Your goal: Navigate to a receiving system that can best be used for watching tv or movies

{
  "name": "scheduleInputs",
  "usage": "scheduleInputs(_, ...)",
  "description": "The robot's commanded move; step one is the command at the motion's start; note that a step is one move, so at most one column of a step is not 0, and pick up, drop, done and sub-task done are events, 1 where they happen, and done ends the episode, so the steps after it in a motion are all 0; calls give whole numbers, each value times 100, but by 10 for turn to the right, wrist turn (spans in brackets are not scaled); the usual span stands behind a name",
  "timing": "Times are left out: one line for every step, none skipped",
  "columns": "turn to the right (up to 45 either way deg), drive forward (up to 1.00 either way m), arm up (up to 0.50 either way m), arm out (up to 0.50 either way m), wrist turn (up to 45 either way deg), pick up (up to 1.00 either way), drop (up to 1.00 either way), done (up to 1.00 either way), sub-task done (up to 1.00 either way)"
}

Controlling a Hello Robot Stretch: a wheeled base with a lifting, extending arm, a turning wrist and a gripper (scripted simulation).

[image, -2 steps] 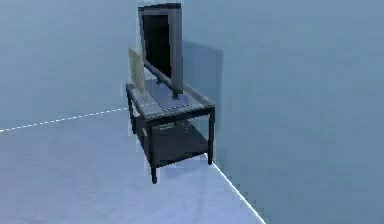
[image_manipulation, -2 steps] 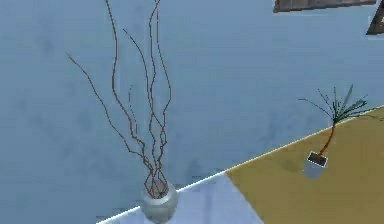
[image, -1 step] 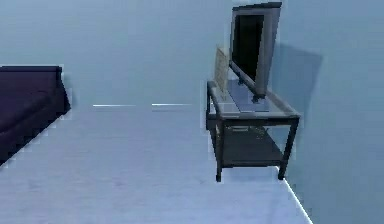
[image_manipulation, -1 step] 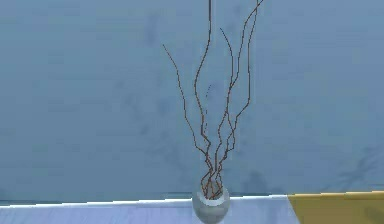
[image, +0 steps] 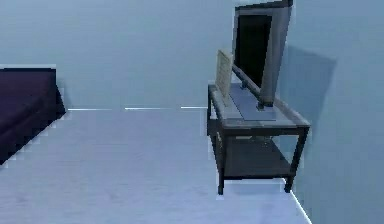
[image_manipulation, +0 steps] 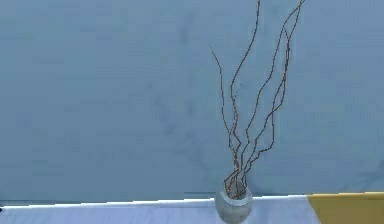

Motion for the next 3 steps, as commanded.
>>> scheduleInputs(180,0,0,0,0,0,0,0,0)
scheduleInputs(0,70,0,0,0,0,0,0,0)
scheduleInputs(0,0,0,0,0,0,0,100,0)
